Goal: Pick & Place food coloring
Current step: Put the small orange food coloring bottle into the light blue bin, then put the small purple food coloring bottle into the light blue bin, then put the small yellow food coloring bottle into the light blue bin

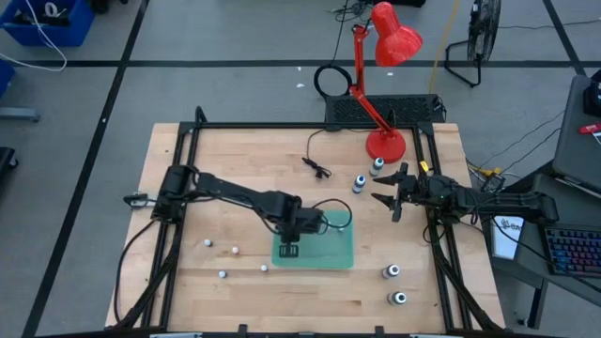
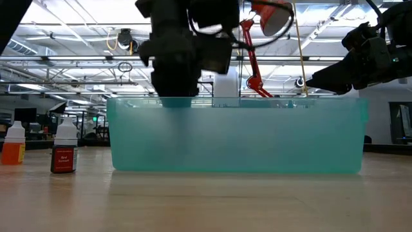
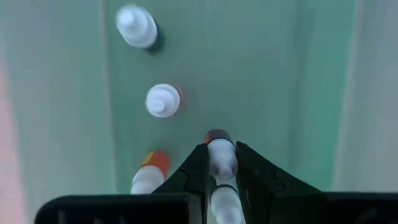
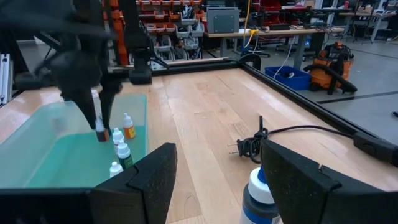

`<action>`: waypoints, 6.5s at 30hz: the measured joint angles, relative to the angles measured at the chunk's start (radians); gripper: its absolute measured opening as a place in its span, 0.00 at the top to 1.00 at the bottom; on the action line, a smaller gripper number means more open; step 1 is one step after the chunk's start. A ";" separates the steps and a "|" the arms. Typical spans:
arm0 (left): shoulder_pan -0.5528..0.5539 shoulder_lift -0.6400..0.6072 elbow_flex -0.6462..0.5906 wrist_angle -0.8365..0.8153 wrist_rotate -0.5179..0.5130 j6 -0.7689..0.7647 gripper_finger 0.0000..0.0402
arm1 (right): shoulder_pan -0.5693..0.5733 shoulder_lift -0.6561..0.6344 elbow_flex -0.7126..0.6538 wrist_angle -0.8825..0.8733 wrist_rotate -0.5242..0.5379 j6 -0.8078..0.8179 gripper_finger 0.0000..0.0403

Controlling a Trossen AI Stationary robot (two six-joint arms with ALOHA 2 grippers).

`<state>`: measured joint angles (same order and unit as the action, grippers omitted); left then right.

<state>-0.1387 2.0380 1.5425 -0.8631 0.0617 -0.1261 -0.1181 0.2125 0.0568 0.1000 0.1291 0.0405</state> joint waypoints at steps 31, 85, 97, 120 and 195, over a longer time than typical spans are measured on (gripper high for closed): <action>-0.049 -0.235 -0.001 -0.512 -0.164 -0.494 0.47 | 0.000 0.000 0.000 0.000 0.000 0.000 0.45; -0.481 -0.749 -0.846 -0.183 -0.051 -1.847 0.47 | 0.000 0.000 0.000 0.000 0.000 0.000 0.45; -0.481 -0.749 -0.889 -0.115 -0.044 -1.839 0.47 | 0.000 0.000 0.000 0.000 0.000 0.000 0.45; -0.481 -0.752 -0.883 -0.097 -0.038 -1.798 0.88 | 0.000 0.000 0.000 0.000 0.000 0.000 0.45; -0.337 -0.389 -0.197 -0.377 -0.223 -1.279 0.67 | 0.000 0.000 0.000 0.000 0.000 0.000 0.45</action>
<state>-0.4753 1.6491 1.3453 -1.2401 -0.1614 -1.4047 -0.1181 0.2127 0.0569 0.0998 0.1291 0.0403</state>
